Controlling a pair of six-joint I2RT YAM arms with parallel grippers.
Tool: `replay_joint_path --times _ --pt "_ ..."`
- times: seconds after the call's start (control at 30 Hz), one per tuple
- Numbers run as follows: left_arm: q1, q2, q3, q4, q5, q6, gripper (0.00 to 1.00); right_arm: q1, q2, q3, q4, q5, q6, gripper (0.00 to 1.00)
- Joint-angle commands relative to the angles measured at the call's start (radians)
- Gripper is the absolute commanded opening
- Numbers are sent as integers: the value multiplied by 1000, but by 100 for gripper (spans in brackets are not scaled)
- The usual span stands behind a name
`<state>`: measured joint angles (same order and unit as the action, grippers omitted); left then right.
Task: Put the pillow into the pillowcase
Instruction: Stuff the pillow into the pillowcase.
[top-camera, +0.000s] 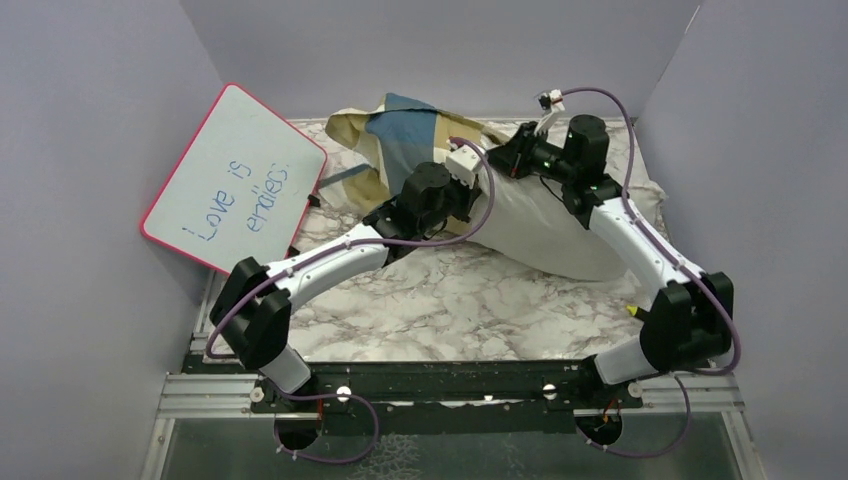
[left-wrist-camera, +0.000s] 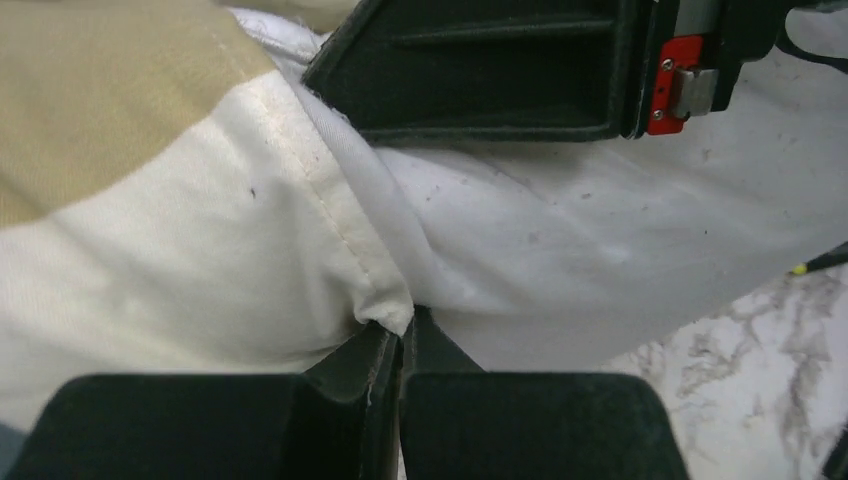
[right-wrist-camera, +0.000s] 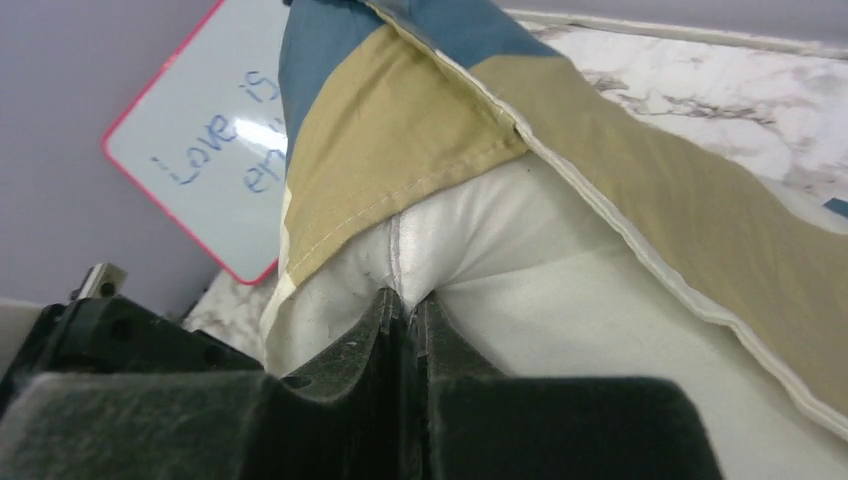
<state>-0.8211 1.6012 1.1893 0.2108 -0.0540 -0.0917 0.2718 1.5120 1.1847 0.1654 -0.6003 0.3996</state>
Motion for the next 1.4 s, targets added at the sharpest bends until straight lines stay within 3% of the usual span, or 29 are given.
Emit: replay_joint_path --times 0.0,0.17,0.3,0.4,0.47,0.6,0.7,0.93,1.2,1.37 --pt "-28 -102 161 -33 98 -15 0 31 -110 36 -199 -198 163 3" --pt "-20 -88 228 -79 119 -16 0 30 -101 85 -163 -169 284 3" --pt "44 -17 263 -90 151 -33 0 31 26 117 -155 -102 283 3" --pt "113 75 306 -91 216 -56 0 30 179 161 -109 -58 267 11" --pt "157 148 366 -131 246 -72 9 29 277 253 -148 13 195 23" --pt "204 194 413 -188 319 -110 41 25 376 437 -393 181 37 45" --pt "204 125 325 -154 282 -111 54 11 327 440 -470 267 -13 54" --pt "178 20 230 -268 160 -101 65 4 227 471 -597 440 -133 69" --pt "62 8 202 -306 -41 -14 68 -18 146 447 -629 536 -129 84" --pt "6 40 219 -258 -47 118 68 -40 81 343 -584 545 -88 90"
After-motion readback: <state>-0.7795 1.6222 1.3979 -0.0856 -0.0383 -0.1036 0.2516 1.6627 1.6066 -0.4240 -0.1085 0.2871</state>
